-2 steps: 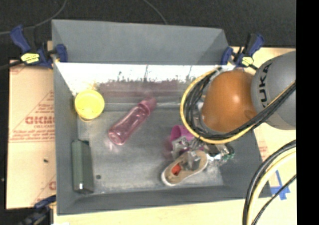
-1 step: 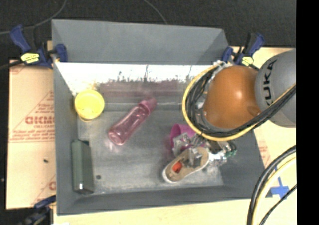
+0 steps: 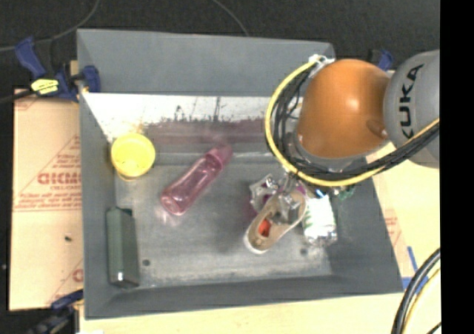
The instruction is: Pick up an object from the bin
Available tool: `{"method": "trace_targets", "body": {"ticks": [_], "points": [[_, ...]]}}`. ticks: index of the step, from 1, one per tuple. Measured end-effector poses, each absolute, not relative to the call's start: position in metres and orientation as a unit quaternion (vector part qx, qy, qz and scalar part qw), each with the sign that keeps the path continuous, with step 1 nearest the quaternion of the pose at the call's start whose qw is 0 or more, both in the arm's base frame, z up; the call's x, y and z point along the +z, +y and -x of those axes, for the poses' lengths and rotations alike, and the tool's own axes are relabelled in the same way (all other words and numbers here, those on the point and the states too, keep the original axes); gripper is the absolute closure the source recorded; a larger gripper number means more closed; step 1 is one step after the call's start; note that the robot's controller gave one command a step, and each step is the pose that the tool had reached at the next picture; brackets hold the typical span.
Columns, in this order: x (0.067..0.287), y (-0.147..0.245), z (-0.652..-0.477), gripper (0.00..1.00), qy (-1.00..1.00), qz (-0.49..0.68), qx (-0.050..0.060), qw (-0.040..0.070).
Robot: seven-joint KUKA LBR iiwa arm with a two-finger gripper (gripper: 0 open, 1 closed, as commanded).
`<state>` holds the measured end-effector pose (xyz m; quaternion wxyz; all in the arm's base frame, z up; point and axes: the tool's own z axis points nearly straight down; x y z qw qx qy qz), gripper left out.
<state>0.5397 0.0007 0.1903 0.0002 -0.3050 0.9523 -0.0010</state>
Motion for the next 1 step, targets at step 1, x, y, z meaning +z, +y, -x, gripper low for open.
{"method": "trace_targets", "body": {"ticks": [1], "points": [[0.2730,0.0013,-0.5349,1.00,0.957,0.291,0.000,-0.001]]}}
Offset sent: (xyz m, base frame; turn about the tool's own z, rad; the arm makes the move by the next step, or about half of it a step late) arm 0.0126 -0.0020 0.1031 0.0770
